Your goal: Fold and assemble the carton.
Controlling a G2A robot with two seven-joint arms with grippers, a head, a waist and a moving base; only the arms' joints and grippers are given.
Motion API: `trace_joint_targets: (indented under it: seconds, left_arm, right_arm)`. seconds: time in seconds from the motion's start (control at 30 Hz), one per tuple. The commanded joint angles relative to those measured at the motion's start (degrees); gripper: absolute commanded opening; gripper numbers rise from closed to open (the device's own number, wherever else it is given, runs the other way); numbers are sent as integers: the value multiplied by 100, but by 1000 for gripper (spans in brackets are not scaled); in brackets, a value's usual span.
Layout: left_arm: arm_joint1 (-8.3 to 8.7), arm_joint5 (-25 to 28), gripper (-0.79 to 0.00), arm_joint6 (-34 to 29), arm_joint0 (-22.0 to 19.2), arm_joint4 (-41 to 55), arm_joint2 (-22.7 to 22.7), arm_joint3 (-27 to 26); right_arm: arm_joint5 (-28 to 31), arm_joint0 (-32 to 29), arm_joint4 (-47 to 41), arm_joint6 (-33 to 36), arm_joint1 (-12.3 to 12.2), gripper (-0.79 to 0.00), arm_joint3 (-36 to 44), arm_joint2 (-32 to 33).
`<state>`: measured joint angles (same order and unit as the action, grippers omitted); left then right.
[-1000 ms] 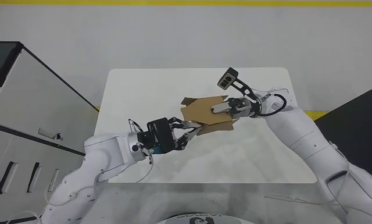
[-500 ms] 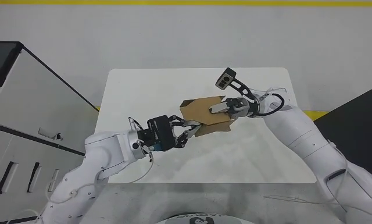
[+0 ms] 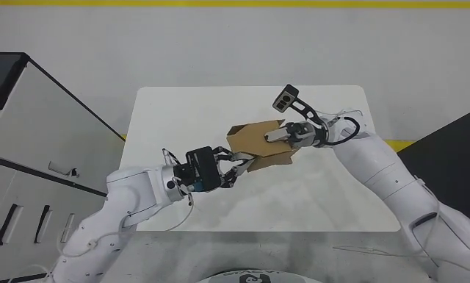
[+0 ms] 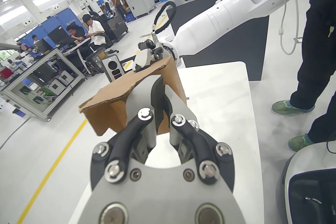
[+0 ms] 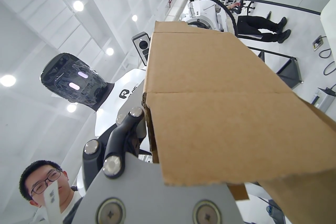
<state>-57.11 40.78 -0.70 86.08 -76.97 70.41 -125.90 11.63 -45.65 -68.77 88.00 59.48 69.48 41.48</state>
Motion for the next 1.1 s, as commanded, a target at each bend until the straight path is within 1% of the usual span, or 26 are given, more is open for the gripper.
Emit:
trace_joint_targets:
  seconds: [0.0,0.3,0.83,1.07]
  left_arm:
    - [-4,-6,-785,-11,-12,-10,-37,-7]
    - [-6,-72,-785,-22,1,-32,-31,-38]
    - [35,-233,-785,76,197,-20,470,-53]
    - [44,-221,-785,92,249,1,575,-94]
  right_arm:
    - [7,7,-6,0,6,-785,-7,-13]
    - [32,-1,-19,0,10,-785,-9,-50]
    - [-16,-112,75,0,-135,-785,79,71]
    - [-79,-47,418,0,-170,-785,0,10]
